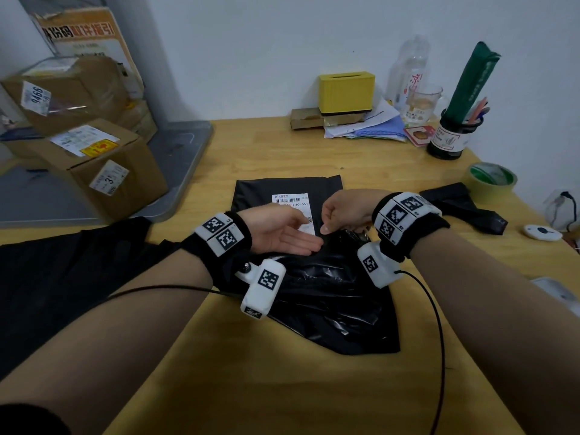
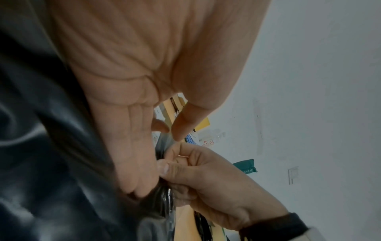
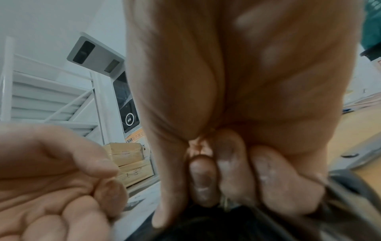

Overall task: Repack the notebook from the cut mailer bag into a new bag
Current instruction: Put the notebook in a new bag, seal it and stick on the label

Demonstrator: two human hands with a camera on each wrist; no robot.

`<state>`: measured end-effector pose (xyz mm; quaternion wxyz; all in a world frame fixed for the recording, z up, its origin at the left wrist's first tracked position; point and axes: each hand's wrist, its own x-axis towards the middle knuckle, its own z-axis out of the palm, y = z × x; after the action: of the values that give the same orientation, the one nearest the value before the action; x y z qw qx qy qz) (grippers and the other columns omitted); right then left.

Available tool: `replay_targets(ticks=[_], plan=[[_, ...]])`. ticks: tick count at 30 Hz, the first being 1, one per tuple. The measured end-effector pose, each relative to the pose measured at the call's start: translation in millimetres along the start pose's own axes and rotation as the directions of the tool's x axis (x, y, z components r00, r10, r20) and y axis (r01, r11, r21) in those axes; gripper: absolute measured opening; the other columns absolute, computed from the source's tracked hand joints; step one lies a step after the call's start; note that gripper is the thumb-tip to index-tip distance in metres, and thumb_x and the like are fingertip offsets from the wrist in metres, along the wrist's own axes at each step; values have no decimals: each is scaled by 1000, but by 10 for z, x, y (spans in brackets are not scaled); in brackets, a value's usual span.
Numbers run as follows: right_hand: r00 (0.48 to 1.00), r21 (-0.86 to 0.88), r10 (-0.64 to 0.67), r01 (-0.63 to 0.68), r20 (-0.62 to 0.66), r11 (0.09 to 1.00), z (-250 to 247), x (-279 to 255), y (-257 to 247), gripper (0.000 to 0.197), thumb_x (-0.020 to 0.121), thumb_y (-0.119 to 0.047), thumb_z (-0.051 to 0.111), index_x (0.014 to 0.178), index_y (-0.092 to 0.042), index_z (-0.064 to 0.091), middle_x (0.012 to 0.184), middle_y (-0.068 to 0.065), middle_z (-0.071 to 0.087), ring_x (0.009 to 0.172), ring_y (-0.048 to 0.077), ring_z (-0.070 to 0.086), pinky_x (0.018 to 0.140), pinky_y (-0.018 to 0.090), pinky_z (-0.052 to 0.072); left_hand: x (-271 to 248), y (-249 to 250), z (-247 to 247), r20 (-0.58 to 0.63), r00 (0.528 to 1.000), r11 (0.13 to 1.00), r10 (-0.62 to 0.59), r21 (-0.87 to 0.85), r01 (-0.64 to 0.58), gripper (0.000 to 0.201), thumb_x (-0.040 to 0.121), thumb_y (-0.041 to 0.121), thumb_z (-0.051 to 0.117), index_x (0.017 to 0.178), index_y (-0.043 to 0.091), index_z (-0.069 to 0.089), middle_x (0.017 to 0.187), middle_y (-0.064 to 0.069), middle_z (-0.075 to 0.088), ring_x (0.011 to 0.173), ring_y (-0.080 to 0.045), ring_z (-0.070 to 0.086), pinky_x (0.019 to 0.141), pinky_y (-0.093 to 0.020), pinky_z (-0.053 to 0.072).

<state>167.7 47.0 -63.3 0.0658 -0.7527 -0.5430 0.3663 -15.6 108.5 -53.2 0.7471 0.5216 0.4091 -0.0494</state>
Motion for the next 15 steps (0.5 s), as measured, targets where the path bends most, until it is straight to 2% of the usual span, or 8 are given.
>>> replay_targets(ticks=[2, 3, 5, 7, 9, 12, 15], plan=[[1000, -44, 5, -5, -4, 999, -12, -16, -26, 18, 93, -28, 74, 85, -16, 62, 61, -1, 54, 46, 11, 46, 45, 23, 40, -42, 53, 16, 63, 996, 997, -63, 58, 60, 18, 102, 22, 50, 103, 5, 46, 114, -30, 68, 109, -36, 68, 95, -40, 54], [1000, -70, 6, -7, -9, 998, -15, -27, -37, 18, 93, -29, 73, 86, -16, 63, 62, -1, 55, 47, 11, 47, 45, 23, 41, -50, 97, 13, 77, 995, 996, -59, 68, 53, 19, 102, 25, 51, 101, 7, 46, 114, -30, 68, 109, -36, 68, 94, -40, 55], [1000, -70, 11, -12, -14, 997, -12, -46, -39, 18, 93, -28, 73, 86, -15, 62, 60, -2, 54, 45, 11, 46, 45, 22, 40, -29, 205, -29, 52, 998, 1000, 28, -8, -28, 19, 102, 27, 51, 101, 8, 47, 113, -27, 69, 105, -36, 69, 90, -40, 58], [1000, -39, 13, -13, -15, 999, -14, -56, -38, 19, 94, -26, 73, 86, -13, 62, 56, -3, 52, 39, 8, 44, 41, 21, 38, 45, 295, -123, -43, 987, 978, 153, -136, -157, 24, 102, 27, 51, 109, 4, 53, 113, -23, 71, 103, -34, 70, 88, -41, 58], [1000, -43, 13, -14, -20, 999, -15, -63, -50, 19, 94, -27, 73, 86, -14, 63, 58, -3, 54, 41, 8, 46, 41, 21, 38, 124, 325, -223, -143, 966, 945, 215, -221, -242, 39, 100, 27, 53, 126, -1, 52, 113, -20, 72, 103, -34, 71, 90, -43, 57], [999, -52, 19, -21, -33, 998, -12, -73, -57, 18, 93, -28, 74, 86, -14, 63, 61, -3, 56, 47, 9, 47, 42, 20, 40, 197, 275, -284, -193, 963, 914, 187, -325, -242, 49, 99, 27, 55, 134, -6, 45, 114, -23, 70, 104, -36, 70, 87, -44, 59], [999, -55, 18, -20, -41, 998, 1, -74, -58, 18, 94, -27, 73, 86, -14, 63, 61, -3, 55, 47, 8, 47, 39, 16, 39, 209, 231, -274, -195, 967, 930, 166, -296, -220, 50, 102, 28, 50, 133, -12, 46, 114, -23, 70, 104, -32, 71, 81, -37, 61]])
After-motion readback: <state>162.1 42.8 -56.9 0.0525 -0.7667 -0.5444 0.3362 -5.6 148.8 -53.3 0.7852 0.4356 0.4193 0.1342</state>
